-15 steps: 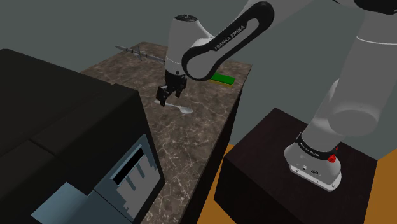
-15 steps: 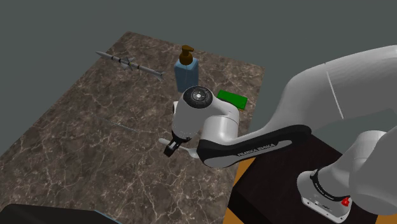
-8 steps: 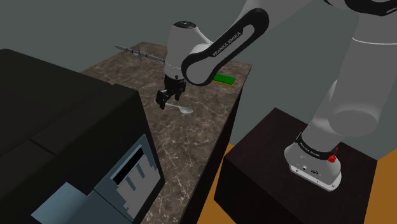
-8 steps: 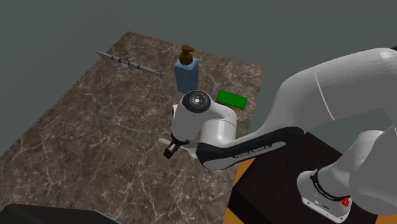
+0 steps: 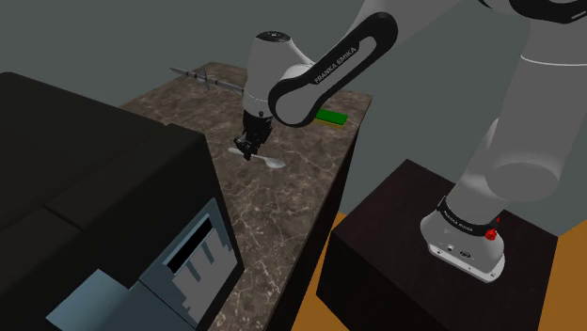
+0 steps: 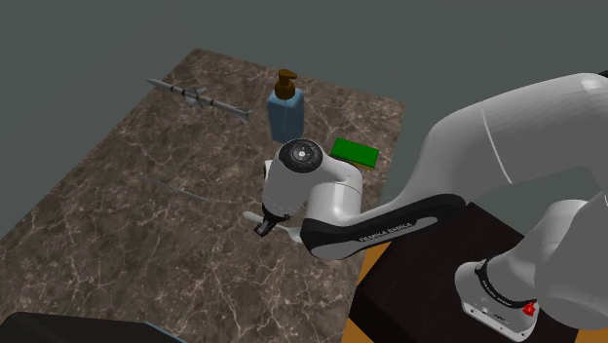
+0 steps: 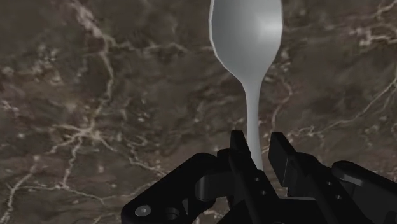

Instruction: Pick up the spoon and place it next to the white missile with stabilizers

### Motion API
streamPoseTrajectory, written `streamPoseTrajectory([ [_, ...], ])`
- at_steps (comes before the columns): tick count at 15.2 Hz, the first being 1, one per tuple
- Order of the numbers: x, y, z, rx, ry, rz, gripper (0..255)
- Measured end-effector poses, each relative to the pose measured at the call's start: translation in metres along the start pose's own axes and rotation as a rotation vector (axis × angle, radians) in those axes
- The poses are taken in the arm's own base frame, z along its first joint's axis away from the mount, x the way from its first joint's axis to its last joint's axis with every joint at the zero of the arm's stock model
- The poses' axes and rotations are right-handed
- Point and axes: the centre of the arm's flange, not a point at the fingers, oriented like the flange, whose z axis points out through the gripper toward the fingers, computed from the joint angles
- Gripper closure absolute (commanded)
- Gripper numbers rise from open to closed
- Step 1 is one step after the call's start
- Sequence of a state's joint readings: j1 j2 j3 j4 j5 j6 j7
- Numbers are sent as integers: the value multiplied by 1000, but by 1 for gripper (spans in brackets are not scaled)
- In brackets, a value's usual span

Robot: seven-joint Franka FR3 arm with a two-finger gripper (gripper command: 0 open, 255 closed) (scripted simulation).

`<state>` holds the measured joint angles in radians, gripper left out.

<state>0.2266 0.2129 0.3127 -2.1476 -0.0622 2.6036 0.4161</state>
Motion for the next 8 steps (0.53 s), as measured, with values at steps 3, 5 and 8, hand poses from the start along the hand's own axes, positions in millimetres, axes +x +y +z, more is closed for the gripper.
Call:
streamPoseTrajectory([
  [3, 0, 0, 0, 0, 0, 0, 255],
  [5, 0, 0, 0, 0, 0, 0, 255],
  [8, 2, -1, -11, 0, 0, 0, 255],
])
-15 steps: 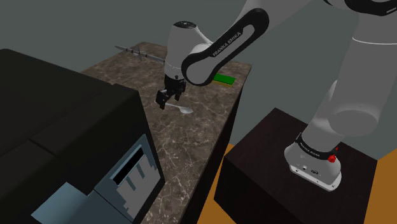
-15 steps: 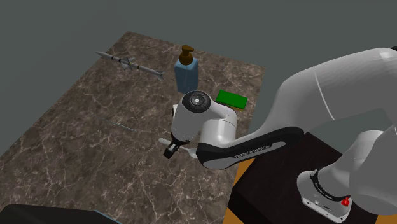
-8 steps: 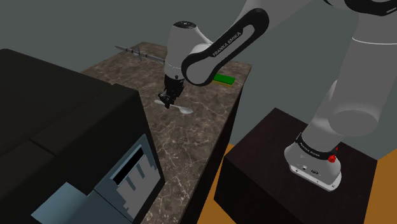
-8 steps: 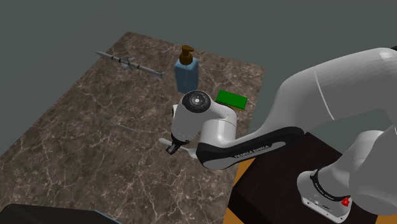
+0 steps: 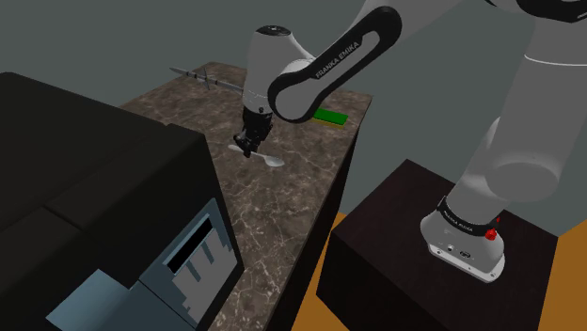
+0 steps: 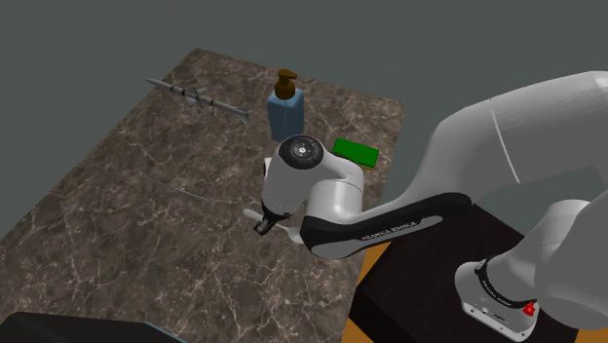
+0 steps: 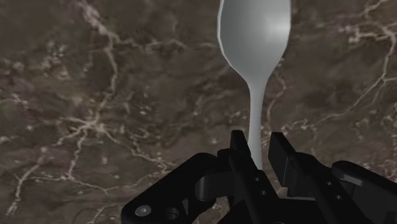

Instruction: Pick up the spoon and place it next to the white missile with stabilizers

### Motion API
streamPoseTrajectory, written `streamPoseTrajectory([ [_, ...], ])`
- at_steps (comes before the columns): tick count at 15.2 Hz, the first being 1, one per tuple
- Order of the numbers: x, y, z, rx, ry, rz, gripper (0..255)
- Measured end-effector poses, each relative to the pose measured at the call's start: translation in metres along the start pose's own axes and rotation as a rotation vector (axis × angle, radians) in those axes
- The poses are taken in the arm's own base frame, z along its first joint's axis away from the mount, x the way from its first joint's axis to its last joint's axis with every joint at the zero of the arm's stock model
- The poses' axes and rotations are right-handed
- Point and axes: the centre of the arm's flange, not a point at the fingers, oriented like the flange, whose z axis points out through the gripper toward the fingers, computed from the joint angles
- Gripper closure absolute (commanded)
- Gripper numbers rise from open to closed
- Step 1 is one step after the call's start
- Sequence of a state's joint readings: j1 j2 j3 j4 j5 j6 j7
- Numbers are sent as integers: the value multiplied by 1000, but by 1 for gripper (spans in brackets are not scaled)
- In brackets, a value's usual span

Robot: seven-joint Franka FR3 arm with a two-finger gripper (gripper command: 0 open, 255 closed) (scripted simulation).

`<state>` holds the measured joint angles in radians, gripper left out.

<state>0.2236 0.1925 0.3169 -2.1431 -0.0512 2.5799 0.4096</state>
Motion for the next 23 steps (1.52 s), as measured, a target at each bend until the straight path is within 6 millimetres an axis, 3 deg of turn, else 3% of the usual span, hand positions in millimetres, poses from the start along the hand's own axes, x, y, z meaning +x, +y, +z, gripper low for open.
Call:
streamPoseTrajectory([
  [23, 28, -14, -117, 0, 0, 0, 255],
])
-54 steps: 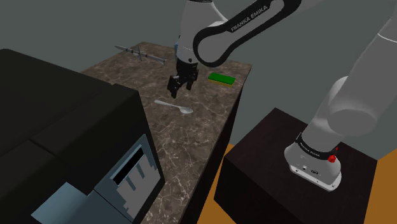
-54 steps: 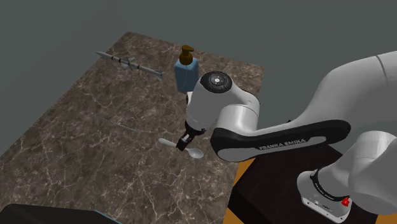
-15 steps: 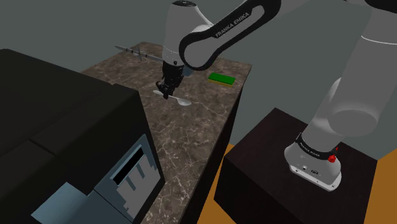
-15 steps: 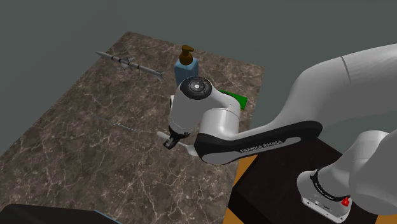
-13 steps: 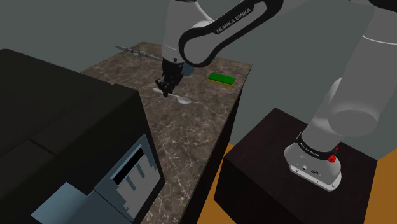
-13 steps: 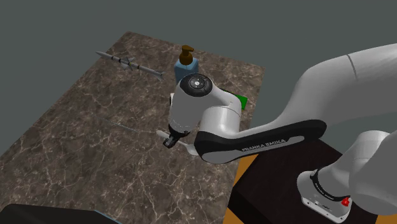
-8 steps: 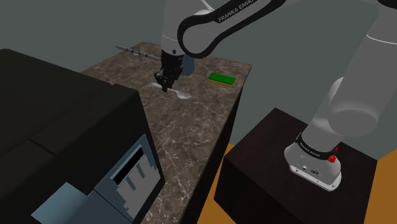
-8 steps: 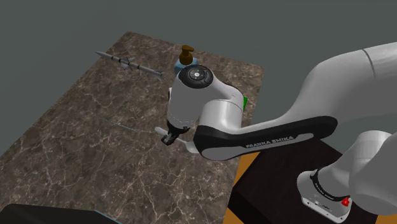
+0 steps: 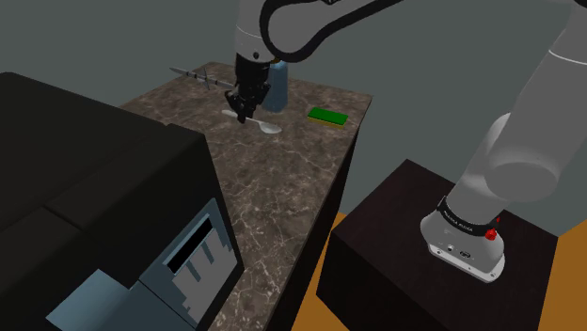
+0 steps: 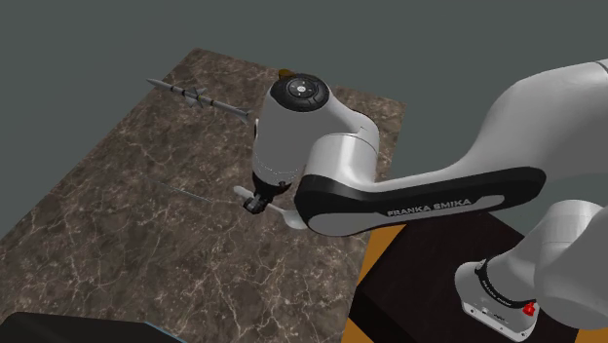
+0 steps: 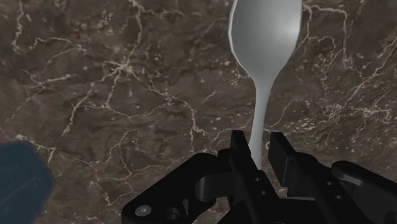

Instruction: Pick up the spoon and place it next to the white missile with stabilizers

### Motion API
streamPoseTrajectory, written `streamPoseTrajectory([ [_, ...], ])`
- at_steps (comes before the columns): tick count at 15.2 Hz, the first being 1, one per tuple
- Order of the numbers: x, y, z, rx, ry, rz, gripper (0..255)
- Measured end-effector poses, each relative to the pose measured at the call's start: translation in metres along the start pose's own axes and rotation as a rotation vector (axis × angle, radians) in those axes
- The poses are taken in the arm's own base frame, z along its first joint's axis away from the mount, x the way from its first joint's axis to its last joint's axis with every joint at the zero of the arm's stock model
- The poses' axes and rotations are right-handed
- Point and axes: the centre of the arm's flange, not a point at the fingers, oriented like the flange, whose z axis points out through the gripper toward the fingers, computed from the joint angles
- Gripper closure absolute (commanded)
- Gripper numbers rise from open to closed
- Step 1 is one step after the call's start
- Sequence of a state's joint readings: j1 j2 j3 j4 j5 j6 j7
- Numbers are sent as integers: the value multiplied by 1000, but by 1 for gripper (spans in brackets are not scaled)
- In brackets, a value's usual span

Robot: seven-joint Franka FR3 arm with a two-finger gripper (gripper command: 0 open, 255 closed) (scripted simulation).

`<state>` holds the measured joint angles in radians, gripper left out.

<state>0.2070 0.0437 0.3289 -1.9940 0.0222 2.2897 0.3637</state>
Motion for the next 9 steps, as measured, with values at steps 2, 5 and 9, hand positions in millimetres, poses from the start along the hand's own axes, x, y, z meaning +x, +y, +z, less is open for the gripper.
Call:
streamPoseTrajectory([
  [2, 1, -3, -9, 0, 0, 0, 255],
  [5, 5, -3, -25, 0, 0, 0, 255],
  [9, 19, 3, -35, 0, 0, 0, 255],
])
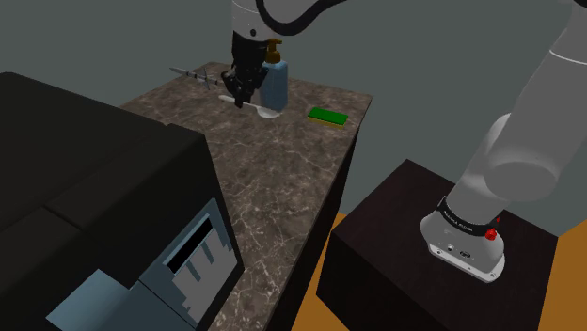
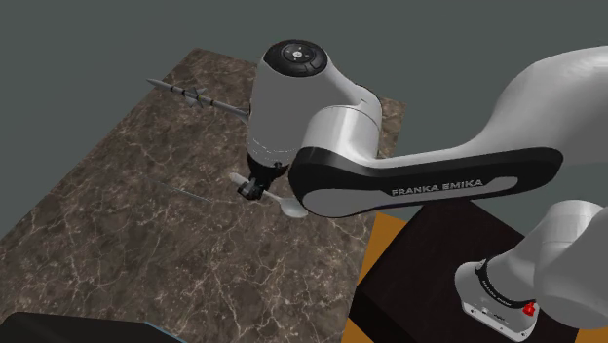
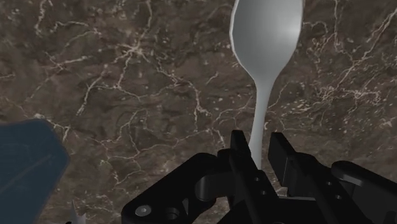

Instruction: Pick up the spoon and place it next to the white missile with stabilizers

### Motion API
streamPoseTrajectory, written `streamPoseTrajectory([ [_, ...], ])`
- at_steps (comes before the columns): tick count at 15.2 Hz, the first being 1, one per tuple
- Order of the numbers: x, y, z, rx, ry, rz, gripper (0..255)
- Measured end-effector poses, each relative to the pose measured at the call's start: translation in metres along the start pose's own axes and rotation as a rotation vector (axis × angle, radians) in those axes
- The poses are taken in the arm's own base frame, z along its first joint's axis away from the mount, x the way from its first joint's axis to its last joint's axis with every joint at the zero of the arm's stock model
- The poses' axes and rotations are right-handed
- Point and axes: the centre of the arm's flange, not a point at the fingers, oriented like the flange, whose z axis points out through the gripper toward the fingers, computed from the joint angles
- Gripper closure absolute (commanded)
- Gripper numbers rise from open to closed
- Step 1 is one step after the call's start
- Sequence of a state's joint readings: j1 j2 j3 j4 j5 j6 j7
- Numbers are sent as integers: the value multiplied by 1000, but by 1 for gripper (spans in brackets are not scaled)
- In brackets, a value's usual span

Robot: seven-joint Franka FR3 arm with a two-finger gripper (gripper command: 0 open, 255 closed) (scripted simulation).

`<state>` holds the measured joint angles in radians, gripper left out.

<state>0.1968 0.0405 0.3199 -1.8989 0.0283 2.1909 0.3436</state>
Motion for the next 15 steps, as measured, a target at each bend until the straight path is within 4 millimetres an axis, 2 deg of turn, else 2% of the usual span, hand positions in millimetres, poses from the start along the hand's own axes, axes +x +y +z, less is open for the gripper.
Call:
streamPoseTrajectory([
  [15, 159, 117, 19, 0, 0, 1, 255],
])
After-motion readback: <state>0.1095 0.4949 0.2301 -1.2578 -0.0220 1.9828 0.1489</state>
